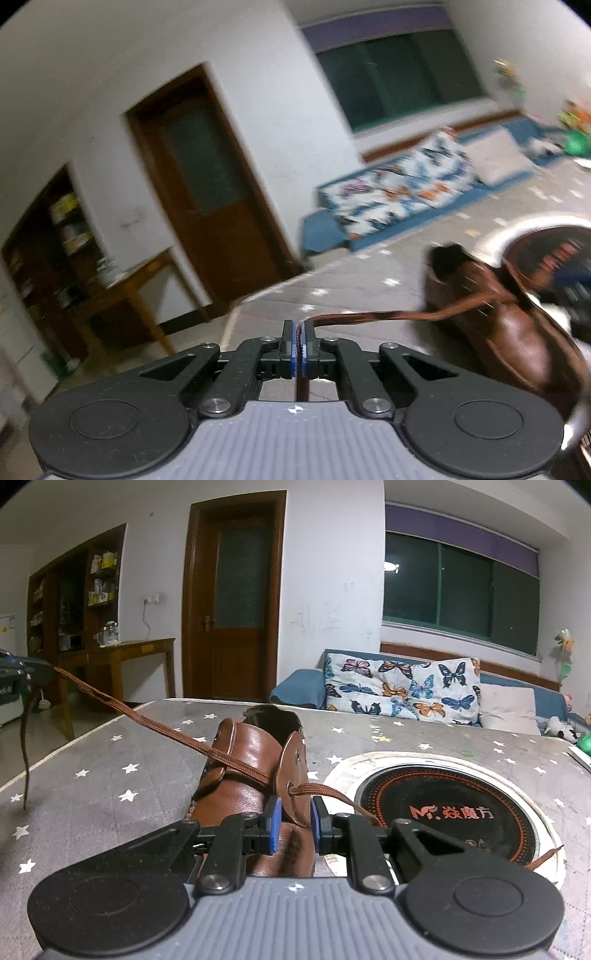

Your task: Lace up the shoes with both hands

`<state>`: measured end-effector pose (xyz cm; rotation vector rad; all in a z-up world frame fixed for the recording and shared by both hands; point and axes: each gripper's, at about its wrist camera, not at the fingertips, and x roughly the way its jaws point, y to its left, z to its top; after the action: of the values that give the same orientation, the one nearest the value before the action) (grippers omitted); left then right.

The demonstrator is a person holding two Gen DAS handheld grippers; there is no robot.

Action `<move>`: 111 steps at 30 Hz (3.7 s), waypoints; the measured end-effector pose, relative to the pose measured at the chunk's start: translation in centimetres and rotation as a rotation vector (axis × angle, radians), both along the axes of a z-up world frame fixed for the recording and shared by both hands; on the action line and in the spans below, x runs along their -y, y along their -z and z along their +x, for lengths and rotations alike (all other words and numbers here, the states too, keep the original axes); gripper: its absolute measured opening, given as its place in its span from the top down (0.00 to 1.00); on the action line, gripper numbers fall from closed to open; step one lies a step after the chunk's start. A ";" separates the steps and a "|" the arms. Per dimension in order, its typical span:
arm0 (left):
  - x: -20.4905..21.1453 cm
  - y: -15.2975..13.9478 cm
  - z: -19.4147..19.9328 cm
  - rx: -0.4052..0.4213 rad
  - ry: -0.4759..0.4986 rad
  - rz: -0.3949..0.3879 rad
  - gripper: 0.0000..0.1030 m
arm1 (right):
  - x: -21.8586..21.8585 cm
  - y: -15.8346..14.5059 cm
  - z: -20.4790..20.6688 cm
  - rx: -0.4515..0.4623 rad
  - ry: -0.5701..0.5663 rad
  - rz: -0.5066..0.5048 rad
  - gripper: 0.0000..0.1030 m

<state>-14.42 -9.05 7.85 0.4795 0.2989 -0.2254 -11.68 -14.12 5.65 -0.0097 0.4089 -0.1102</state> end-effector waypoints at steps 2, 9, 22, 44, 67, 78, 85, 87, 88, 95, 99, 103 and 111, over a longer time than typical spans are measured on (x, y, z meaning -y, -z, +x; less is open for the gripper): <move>0.5 0.6 -0.6 -0.037 0.068 0.029 0.93 | 0.2 -0.3 -0.2 0.011 -0.010 -0.007 0.83; 0.6 3.2 -1.7 -0.229 0.173 0.012 0.59 | 1.8 -2.2 -0.2 0.005 -0.085 -0.002 0.62; -5.4 3.2 0.1 -0.325 0.020 -0.135 0.00 | -0.1 -4.1 1.5 -0.121 -0.458 0.076 0.57; -2.4 2.6 0.8 -0.421 0.052 -0.249 0.00 | 1.5 -4.0 -1.4 -0.219 -0.383 0.133 0.30; 1.5 2.0 -0.6 -0.462 -0.026 -0.214 0.00 | 5.1 -2.4 -1.1 -0.277 -0.298 0.191 0.20; -0.4 2.2 -0.3 -0.462 -0.096 -0.232 0.00 | 4.9 -2.8 -1.4 -0.267 -0.317 0.178 0.20; -3.3 2.4 0.1 -0.456 -0.160 -0.260 0.00 | 3.7 -4.4 -1.4 -0.236 -0.347 0.135 0.20; -4.4 2.2 0.2 -0.447 -0.181 -0.275 0.00 | 3.3 -4.8 -1.3 -0.230 -0.359 0.128 0.20; -5.0 2.1 0.3 -0.444 -0.189 -0.283 0.00 | 3.0 -5.1 -1.3 -0.226 -0.367 0.123 0.20; -9.6 2.2 0.9 -0.409 -0.316 -0.328 0.00 | -1.3 -5.7 0.2 -0.233 -0.521 0.082 0.21; -12.7 2.2 0.7 -0.402 -0.379 -0.364 0.00 | -5.0 -4.7 2.3 -0.276 -0.650 0.042 0.30; -14.6 2.5 0.6 -0.398 -0.429 -0.377 0.00 | -8.7 -3.5 5.2 -0.336 -0.752 0.032 0.42; -16.9 3.3 0.7 -0.414 -0.469 -0.387 0.00 | -13.0 -1.2 9.2 -0.450 -0.858 0.048 0.65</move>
<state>-13.73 7.85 4.54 -0.0330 0.7441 0.0811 -2.44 -1.07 6.84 -0.1631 0.8238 0.7609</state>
